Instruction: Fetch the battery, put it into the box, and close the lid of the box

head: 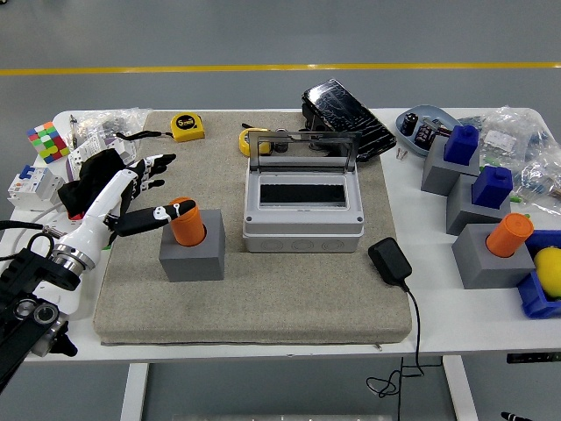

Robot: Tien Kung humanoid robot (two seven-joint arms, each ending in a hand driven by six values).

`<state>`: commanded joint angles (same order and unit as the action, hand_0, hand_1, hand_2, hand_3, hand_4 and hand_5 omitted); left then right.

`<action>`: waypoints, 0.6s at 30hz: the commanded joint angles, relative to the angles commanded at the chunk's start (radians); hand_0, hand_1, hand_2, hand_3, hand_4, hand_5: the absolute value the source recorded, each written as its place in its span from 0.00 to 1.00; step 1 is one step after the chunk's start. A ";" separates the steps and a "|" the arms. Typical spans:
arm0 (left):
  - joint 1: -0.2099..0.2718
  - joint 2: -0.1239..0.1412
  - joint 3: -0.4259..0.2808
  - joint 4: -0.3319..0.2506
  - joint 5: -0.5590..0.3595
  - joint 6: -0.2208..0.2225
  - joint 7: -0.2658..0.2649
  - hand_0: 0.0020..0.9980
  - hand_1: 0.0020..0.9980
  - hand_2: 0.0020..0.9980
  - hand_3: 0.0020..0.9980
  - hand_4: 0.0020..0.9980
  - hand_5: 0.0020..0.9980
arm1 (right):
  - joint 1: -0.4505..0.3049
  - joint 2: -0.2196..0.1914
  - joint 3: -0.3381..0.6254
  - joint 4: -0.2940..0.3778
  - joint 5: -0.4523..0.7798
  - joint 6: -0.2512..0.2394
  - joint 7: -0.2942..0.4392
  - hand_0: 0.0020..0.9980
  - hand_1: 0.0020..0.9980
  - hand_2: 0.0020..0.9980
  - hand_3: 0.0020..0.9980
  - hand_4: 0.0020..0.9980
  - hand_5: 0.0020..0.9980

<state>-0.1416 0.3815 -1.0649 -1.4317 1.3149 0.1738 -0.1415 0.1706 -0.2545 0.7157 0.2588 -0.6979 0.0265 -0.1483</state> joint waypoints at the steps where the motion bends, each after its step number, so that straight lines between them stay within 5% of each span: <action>1: -0.002 -0.001 0.003 0.005 0.003 -0.001 -0.003 0.83 0.96 0.99 0.89 1.00 0.25 | 0.000 0.000 0.000 0.000 0.000 0.000 0.000 0.67 0.67 0.69 0.53 0.90 0.48; 4: -0.012 -0.002 0.025 0.034 -0.008 -0.029 -0.017 0.83 0.96 0.99 0.89 1.00 0.25 | 0.000 0.000 -0.002 0.001 0.000 0.001 0.000 0.67 0.67 0.69 0.53 0.90 0.48; 5: -0.016 -0.001 0.036 0.043 -0.016 -0.042 -0.019 0.82 0.95 0.99 0.89 1.00 0.15 | -0.001 0.000 -0.001 0.001 -0.001 0.001 0.000 0.67 0.67 0.69 0.53 0.90 0.48; 9: -0.028 0.005 0.069 0.053 -0.023 -0.078 -0.017 0.82 0.95 0.99 0.89 1.00 0.15 | 0.002 -0.003 -0.001 0.002 -0.001 0.000 0.001 0.67 0.67 0.69 0.53 0.90 0.48; 16: -0.053 -0.001 0.141 0.077 -0.135 -0.025 -0.079 0.79 0.90 0.97 0.86 1.00 0.11 | 0.003 -0.004 -0.003 0.002 0.001 0.000 0.000 0.67 0.67 0.69 0.53 0.90 0.48; 17: -0.056 -0.002 0.150 0.080 -0.158 -0.017 -0.091 0.74 0.76 0.79 0.72 1.00 0.00 | 0.003 -0.004 -0.003 0.002 0.001 0.000 0.000 0.67 0.67 0.69 0.53 0.91 0.48; 18: -0.060 -0.005 0.162 0.085 -0.189 -0.010 -0.105 0.74 0.76 0.79 0.72 1.00 0.00 | 0.002 -0.004 -0.005 0.002 0.002 0.000 0.000 0.67 0.67 0.69 0.53 0.91 0.48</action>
<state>-0.2021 0.3763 -0.9027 -1.3469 1.1260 0.1636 -0.2468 0.1728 -0.2581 0.7104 0.2605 -0.6958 0.0270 -0.1487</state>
